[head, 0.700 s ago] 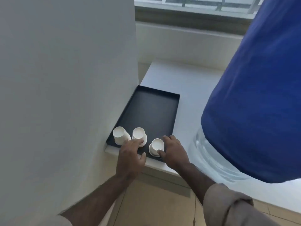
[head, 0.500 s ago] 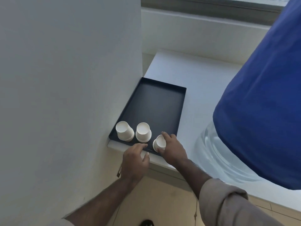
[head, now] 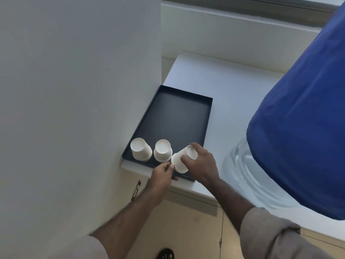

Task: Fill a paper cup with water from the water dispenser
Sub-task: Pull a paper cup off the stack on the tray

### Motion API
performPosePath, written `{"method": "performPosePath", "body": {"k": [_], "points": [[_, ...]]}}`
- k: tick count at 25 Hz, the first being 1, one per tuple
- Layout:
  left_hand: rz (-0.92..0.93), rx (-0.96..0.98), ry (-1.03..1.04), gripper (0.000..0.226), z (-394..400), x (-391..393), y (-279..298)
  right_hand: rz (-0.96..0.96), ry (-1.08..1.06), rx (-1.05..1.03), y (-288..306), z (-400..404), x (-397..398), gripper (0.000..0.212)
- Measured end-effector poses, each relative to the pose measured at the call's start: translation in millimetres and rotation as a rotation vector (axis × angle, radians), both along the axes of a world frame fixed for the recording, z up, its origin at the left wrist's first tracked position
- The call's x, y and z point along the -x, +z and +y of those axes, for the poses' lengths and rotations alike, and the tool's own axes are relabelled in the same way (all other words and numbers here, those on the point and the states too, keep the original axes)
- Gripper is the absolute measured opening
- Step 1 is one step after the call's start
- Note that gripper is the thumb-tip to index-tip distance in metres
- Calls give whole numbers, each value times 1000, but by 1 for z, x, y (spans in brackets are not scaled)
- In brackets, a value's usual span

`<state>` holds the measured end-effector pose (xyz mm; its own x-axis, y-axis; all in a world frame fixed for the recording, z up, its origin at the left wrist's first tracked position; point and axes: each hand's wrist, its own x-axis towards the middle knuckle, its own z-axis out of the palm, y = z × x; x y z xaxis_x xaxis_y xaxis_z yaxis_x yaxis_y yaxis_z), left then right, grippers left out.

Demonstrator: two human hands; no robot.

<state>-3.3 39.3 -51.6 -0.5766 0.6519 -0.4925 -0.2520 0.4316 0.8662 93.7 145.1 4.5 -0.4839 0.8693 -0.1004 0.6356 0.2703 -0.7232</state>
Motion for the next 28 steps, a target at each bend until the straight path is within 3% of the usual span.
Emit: {"method": "performPosePath", "body": {"k": [5,10,14,20,22,25,28], "points": [[-362,-110,144,24,15,-2,8,26,-11,-6,6,2,-11,38],[-487,-57,250,24,18,1,10,85,-25,38,11,12,-14,44],[-410,0,309,23,23,0,5,101,-18,93,5,16,-16,41],[-145,123,58,24,39,-5,0,71,-9,107,-15,10,-12,44],[43,217,-76,27,43,-5,3,55,-5,89,-19,8,-9,48],[342,389,-288,45,46,-15,13,6,-4,53,-21,8,-4,55],[373,393,-310,64,42,-25,13,-49,8,9,-18,9,0,59]]}}
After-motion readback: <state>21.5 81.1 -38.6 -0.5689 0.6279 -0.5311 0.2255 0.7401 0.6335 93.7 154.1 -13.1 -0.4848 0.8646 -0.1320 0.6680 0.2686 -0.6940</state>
